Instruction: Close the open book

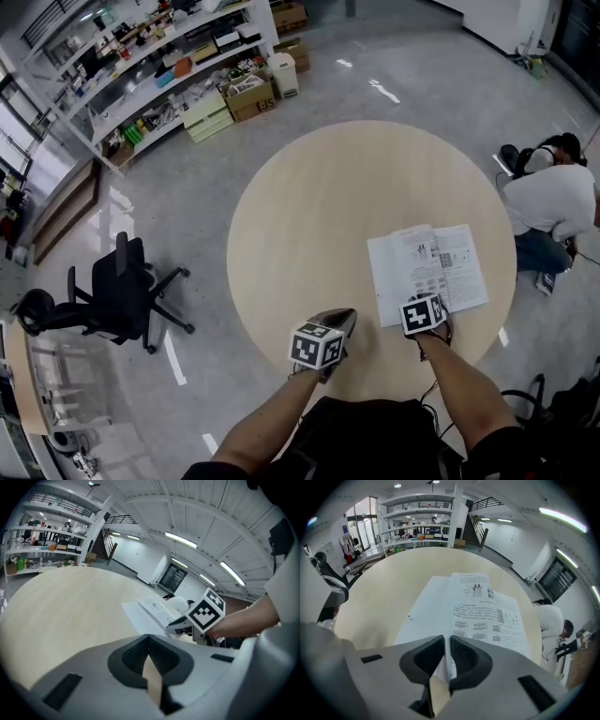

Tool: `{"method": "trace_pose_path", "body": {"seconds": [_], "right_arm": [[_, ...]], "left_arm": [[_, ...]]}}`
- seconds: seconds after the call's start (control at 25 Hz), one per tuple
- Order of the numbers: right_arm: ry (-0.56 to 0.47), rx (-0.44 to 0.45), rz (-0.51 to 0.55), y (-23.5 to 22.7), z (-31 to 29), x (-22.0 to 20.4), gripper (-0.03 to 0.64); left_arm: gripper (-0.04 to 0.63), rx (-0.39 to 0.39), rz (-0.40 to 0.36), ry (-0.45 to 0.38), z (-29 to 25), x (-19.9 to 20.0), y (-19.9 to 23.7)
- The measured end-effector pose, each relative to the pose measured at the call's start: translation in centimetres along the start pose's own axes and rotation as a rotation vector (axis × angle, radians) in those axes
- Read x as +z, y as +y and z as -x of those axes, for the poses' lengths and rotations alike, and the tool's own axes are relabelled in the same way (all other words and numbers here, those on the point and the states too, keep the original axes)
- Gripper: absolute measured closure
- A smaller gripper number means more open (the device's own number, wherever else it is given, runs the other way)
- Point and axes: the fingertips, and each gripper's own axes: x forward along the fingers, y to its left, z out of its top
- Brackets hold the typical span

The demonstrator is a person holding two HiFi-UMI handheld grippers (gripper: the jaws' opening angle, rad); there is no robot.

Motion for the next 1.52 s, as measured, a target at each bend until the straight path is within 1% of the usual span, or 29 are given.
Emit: {"method": "trace_pose_path", "body": {"seconds": [0.08,0.24,0.4,0.64,0.84,0.96,1.16,1.32,1.52], "right_arm": [[-0.027,-0.004,-0.019,-0.9,0.9,0.5,0.565],[-0.060,-0.020,-0.099,-4.3,2.2,0.5,0.565],[-0.079,-0.032,-0.159,-8.3,2.9,-0.6,0.565],[-0.066,-0.048,-0.273,-13.9,3.1,-3.0,0.561],[-0.081,-0.016,-0.403,-18.3,2.1,-5.2,0.561],[-0.082,0.021,-0.463,-19.5,1.1,-6.2,0.561],[-0.054,0.047,-0.499,-21.0,-0.7,-7.6,0.561],[-0.035,0.056,-0.489,-21.2,-2.1,-8.1,0.561],[-0.036,0.048,-0.492,-21.6,-2.7,-8.8,0.552]], "left_arm": [[0.606,-0.010,-0.010,-0.002,-0.4,0.5,-0.7],[0.606,-0.037,-0.031,0.006,-1.6,1.0,-2.2],[0.606,-0.052,-0.044,0.022,-2.8,1.3,-3.9],[0.606,-0.048,-0.063,0.047,-3.9,1.6,-5.4],[0.606,-0.032,-0.064,0.059,-4.8,2.2,-6.3],[0.606,-0.017,-0.059,0.064,-5.2,2.3,-6.6],[0.606,0.008,-0.048,0.069,-5.7,2.6,-7.0],[0.606,0.031,-0.040,0.066,-5.9,2.6,-6.3],[0.606,0.055,-0.005,0.058,-5.4,1.9,-5.1]]}}
